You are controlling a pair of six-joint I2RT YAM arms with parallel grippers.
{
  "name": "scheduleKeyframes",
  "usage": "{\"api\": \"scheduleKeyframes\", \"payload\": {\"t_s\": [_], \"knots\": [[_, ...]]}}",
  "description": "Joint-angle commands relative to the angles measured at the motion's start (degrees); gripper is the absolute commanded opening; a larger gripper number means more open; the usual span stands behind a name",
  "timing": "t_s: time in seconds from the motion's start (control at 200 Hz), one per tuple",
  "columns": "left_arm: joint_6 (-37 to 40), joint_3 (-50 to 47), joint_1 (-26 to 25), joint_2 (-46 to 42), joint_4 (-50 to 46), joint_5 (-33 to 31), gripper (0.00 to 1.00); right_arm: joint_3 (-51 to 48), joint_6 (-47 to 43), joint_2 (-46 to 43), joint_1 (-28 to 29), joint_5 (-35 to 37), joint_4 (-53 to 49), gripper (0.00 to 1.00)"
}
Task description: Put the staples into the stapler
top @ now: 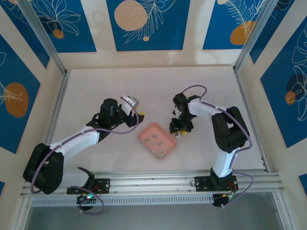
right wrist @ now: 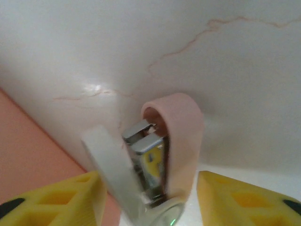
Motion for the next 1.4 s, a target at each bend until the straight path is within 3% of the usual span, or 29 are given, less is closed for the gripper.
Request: {"api": "scheduleKeyframes", "payload": {"t_s": [0.0,0.13,0.375,0.565,0.69,0.83,1.045,1.396], "knots": [[-0.5,1.6,-0.9,0.1,-0.3,-0.7,0.6,-0.7,-0.4,1.5,0.5,2.3,0.6,0.51],[-0.4,1.7,-1.2,0.1,-0.3,-1.0,0.59,-0.8,-0.9,1.8,0.5,3.3,1.4,0.51],[-0.4,2.1,-1.9,0.2,-0.5,-1.3,0.6,-2.0,-1.5,-2.1,0.7,4.4,3.3,0.29],[-3.8,5.7,-2.5,1.3,-3.5,0.3,0.59,-4.3,-3.9,-10.8,0.8,5.2,8.0,0.27],[-11.7,10.4,-3.1,2.0,-7.6,2.0,0.59,-6.9,-9.4,-19.2,2.1,3.6,16.3,0.27],[-21.6,14.5,-3.4,2.6,-11.1,3.2,0.57,-12.9,-22.5,-27.5,6.2,-2.3,32.2,0.24],[-29.2,18.9,-4.1,4.0,-19.3,10.0,0.54,-19.5,-42.1,-30.6,13.4,-5.2,49.1,0.22],[-29.4,16.8,-4.5,2.6,-23.7,10.9,0.53,-18.6,-41.6,-28.2,15.5,-4.4,54.9,0.22]]}}
